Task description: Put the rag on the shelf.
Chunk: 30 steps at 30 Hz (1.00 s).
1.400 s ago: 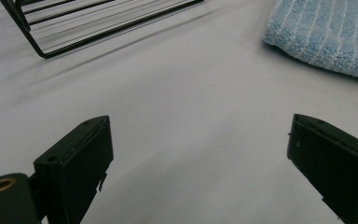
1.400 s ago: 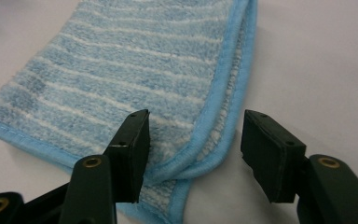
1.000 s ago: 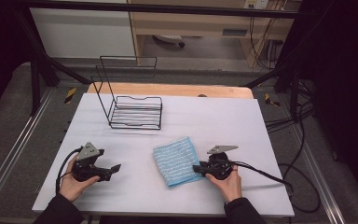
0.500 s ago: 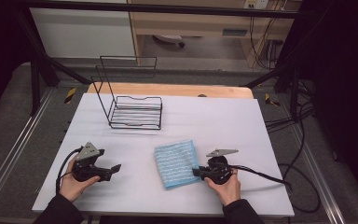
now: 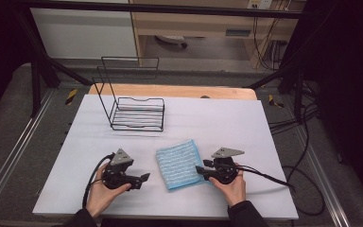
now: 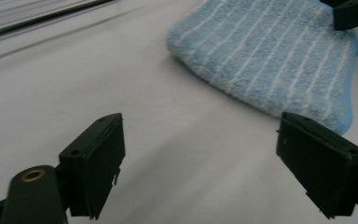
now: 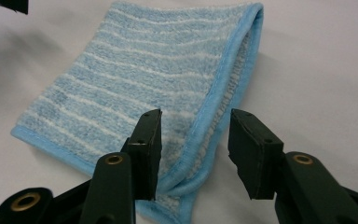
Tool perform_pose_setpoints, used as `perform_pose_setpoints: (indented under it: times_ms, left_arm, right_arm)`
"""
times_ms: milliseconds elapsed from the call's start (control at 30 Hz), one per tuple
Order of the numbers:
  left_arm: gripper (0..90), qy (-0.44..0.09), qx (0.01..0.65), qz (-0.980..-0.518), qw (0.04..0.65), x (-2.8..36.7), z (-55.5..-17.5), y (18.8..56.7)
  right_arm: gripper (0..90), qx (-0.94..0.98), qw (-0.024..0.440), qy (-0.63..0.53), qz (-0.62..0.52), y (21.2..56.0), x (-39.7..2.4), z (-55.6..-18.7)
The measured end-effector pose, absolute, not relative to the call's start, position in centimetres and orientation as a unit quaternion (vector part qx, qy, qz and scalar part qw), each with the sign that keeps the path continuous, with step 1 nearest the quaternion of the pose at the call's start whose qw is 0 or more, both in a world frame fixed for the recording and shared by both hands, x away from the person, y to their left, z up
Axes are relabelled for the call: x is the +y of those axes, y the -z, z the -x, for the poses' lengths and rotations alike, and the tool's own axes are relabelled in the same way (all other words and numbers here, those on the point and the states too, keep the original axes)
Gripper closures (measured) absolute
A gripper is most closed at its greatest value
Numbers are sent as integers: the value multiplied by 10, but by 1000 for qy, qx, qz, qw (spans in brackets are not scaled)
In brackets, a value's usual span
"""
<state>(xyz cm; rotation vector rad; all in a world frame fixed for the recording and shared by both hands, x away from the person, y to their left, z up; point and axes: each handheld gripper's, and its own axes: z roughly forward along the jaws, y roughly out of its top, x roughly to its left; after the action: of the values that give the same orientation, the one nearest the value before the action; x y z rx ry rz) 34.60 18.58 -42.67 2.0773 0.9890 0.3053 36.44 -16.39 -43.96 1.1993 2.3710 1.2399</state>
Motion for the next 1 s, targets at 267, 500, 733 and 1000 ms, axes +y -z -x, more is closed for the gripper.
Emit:
perform_pose_setpoints:
  times_ms: [267, 500, 733, 1000]
  left_arm:
    - [355, -87, 389, -824, 404, 141, -342, 430]
    - [510, -71, 379, -838, 387, 114, -333, 440]
    - [583, -51, 394, -831, 390, 111, -330, 444]
    - [595, -57, 399, -828, 390, 98, -323, 450]
  right_arm:
    - [606, 812, 99, -408, -404, 445, -163, -373]
    - [635, 815, 93, -400, -409, 449, -161, -373]
    - [644, 812, 87, -395, -421, 451, -158, -373]
    - [674, 808, 80, -394, -430, 452, -157, -372]
